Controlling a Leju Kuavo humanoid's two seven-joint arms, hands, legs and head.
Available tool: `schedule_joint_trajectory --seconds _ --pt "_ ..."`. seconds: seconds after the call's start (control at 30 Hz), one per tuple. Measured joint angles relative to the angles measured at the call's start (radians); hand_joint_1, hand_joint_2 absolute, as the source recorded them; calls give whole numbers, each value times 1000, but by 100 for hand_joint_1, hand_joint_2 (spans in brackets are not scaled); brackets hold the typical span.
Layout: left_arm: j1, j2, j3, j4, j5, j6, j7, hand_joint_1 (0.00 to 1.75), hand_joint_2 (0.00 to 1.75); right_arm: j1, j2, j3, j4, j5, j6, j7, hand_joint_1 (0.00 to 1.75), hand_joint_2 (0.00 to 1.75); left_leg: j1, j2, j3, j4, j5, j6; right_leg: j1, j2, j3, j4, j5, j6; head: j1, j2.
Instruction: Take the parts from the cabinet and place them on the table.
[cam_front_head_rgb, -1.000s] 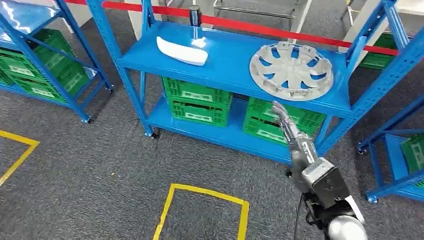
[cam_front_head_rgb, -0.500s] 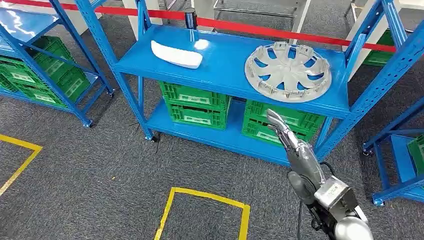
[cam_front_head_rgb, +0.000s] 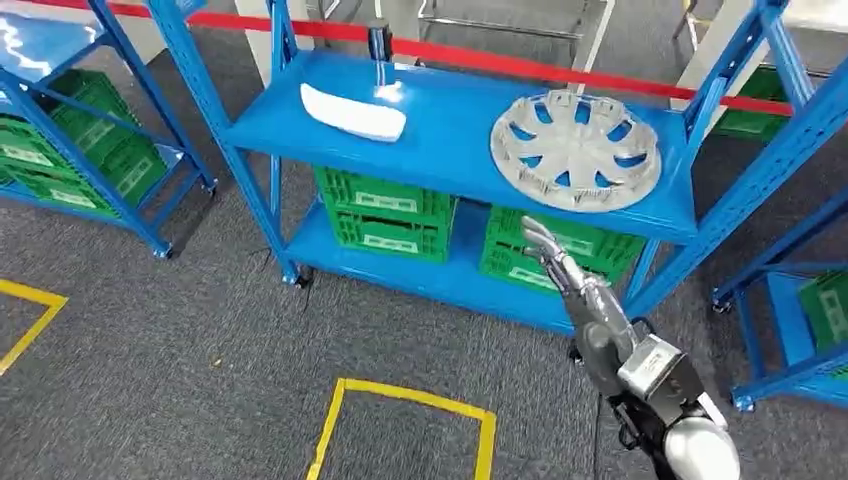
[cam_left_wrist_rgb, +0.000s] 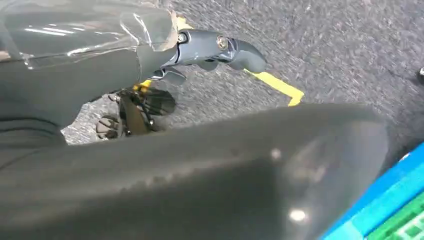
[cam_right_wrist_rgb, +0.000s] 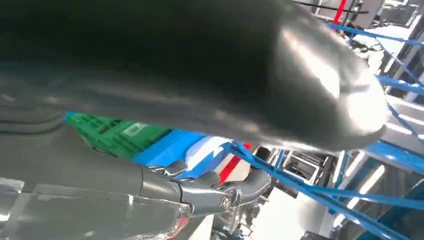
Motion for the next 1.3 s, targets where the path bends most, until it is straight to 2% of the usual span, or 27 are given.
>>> schedule_joint_trajectory --seconds 0.07,0.1,0.17,0.2,0.23,0.3,0.37,0.43,0.47,0.53,0.57,0.6,0.63,0.67,0.73,0.8,0.9,0.93,0.97,1.03,1.07,1.1,1.13,1.17,1.23,1.27,1.3 --pt "0 -2 2 0 -4 -2 3 0 0 8 -2 0 2 0 0 3 0 0 -1 0 1 1 -5 4 0 0 -82 141 -40 1 -1 0" --pt "0 -2 2 0 -8 -2 3 0 0 9 -2 0 2 0 0 5 0 0 -1 0 3 1 -7 3 -1 -1 -96 154 -34 8 0 0" --pt "1 -2 4 0 -9 -4 3 0 0 9 -3 -2 2 -1 -1 8 0 0 0 -1 12 3 -15 -2 -6 -4 -53 51 23 30 0 0" --pt "1 -3 4 0 -9 -5 4 0 0 9 -3 -3 2 -2 -1 8 0 0 1 -3 19 8 -23 -7 -9 -7 -4 -52 67 41 0 0" --pt "1 -3 4 0 -9 -6 4 0 0 8 -3 -3 2 -2 -1 8 0 0 0 -3 19 17 -32 -13 -11 -14 37 -136 95 46 1 0" --pt "1 -2 6 -5 -9 -8 4 0 0 10 -3 -4 2 -2 -1 10 0 0 -8 -3 15 31 -47 -24 -6 -12 47 -147 94 17 -1 0" --pt "1 -2 8 -5 -10 -8 4 0 0 9 -3 -4 2 -2 -1 10 0 0 -4 -2 19 29 -49 -29 1 -10 47 -146 90 7 0 0" --pt "1 -1 8 -10 -10 -8 4 0 0 9 -3 -5 1 -2 -1 10 0 0 1 -1 13 48 -66 -42 -12 -9 59 -151 87 -4 0 0" --pt "1 -3 9 -10 -10 -8 4 0 0 8 -3 -4 1 -2 -1 10 0 0 3 -1 -7 94 -89 -49 -12 -9 64 -151 83 -10 -3 0" --pt "0 -2 11 -11 -10 -8 4 0 0 8 -3 -3 1 -2 -1 10 0 0 10 -1 -95 257 -156 -59 -11 -10 69 -151 77 -17 -2 0" --pt "0 -3 11 -11 -10 -8 4 0 0 9 -3 -3 1 -2 -1 10 0 0 12 0 -138 328 -175 -62 -9 -10 71 -151 75 -19 -2 0" --pt "1 -3 12 -11 -10 -8 4 0 0 9 -3 -3 1 -2 -1 10 0 0 13 0 -168 363 -172 -63 -9 -9 73 -150 73 -21 -1 0" --pt "2 -2 12 -11 -10 -8 4 0 0 9 -3 -3 1 -2 -2 10 0 0 13 0 -168 342 -141 -61 -9 -6 77 -150 70 -19 -2 0" --pt "2 -2 13 -11 -10 -11 4 0 0 9 -3 -3 1 -4 -2 10 0 0 12 0 -147 282 -97 -58 -9 -4 82 -151 67 -19 -2 0" --pt "2 -2 13 -16 -10 -17 4 0 0 9 -3 -4 0 -8 -2 14 0 0 10 0 -70 104 2 -42 -7 -1 95 -152 59 -14 -2 0" --pt "0 -1 14 -21 -11 -23 4 0 0 9 -3 -8 0 -10 -2 16 0 0 0 2 -45 45 -6 -27 0 2 91 -152 54 -7 -1 0" --pt "1 0 15 -21 -12 -23 3 0 0 14 -3 -8 0 -11 -1 19 0 0 -6 2 -40 38 -9 -16 -5 0 97 -163 53 12 -3 0" --pt "1 1 16 -21 -15 -23 2 0 0 16 -3 -10 -2 -11 -1 20 0 0 6 2 -18 14 2 -10 -7 -4 93 -156 48 13 0 0" --pt "1 1 15 -21 -16 -22 0 0 0 15 -3 -11 -2 -12 -2 20 0 0 2 2 -8 6 2 -8 -6 -7 85 -129 37 12 3 0" --pt "0 2 15 -21 -20 -22 -1 0 0 17 -3 -15 -2 -12 -1 23 0 0 0 2 -5 6 -1 -1 -6 -7 -2 27 -22 1 3 0" --pt "-1 1 15 -21 -20 -22 -2 0 0 21 -3 -16 -2 -12 -1 24 0 0 -1 2 -4 6 -4 2 -6 -7 -53 110 -46 1 3 0" --pt "0 1 15 -21 -21 -22 -2 0 0 22 -3 -16 -2 -12 -1 24 0 0 -2 1 -3 8 -7 2 -6 -7 -88 158 -51 6 3 0" --pt "0 1 15 -21 -21 -22 -2 0 0 24 -3 -17 -2 -12 -1 24 0 0 -2 0 1 8 -11 2 -7 -7 -96 155 -37 14 3 0" --pt "1 1 16 -21 -21 -22 -2 0 0 24 -3 -17 -2 -12 -1 24 0 0 -2 -1 8 8 -17 -1 -7 -8 -77 102 -3 25 3 0" --pt "0 1 16 -21 -21 -22 -2 0 0 23 -3 -18 -2 -12 -1 25 0 0 0 -3 25 15 -32 -9 -9 -11 7 -86 84 43 3 0" --pt "0 1 16 -21 -21 -22 -2 0 0 23 -3 -18 -2 -13 -1 26 0 0 -3 -3 25 22 -42 -15 -8 -17 33 -150 103 36 5 0" --pt "0 1 15 -21 -22 -23 -2 0 0 23 -2 -18 -2 -12 -1 27 0 0 -9 -4 25 30 -55 -21 -4 -14 44 -150 100 20 3 0"
